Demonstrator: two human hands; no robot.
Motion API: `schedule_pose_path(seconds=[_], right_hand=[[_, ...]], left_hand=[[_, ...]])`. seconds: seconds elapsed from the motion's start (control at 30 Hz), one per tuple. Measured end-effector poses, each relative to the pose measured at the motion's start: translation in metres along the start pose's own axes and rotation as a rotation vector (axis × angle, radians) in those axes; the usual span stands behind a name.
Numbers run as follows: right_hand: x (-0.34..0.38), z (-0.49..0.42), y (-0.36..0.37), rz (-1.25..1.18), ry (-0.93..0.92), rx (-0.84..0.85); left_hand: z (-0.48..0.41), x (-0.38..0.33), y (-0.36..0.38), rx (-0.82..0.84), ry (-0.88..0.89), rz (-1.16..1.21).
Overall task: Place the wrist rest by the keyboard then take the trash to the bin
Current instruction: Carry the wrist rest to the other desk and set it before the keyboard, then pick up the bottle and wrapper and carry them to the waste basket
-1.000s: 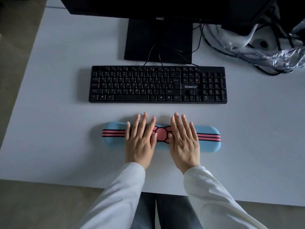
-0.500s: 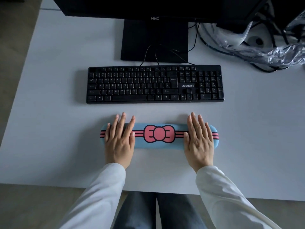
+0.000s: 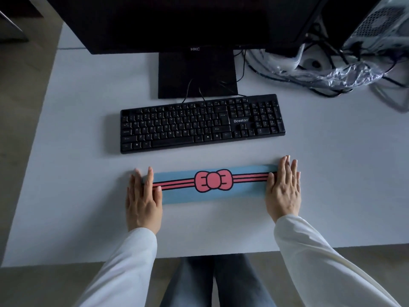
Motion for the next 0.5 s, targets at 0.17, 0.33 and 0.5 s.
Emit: schedule_pose_path(seconds=[0.17, 0.33, 0.5], right_hand=[[-0.012, 0.018, -0.026, 0.03, 0.077, -0.005], [-0.015, 0.047, -0.057, 0.017, 0.137, -0.09], [-0.026, 0.071, -0.09, 0.009, 0.164, -0.173]], left_hand=[[0.004, 0.014, -0.023, 0.001, -0.023, 0.035], [0.016, 0.012, -0.038, -0.019, 0.008, 0.101], [0.042, -0.029, -0.031, 0.021, 0.101, 0.123]])
Point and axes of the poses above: each hand's wrist, its own z-axis away from the middle knuckle, its own y-axis out of the palm, x = y × z, the point moved 9 cm from there along -z, towards the middle knuckle, and after that the axes turned 11 degrees about -y, right-handed, at the moved point
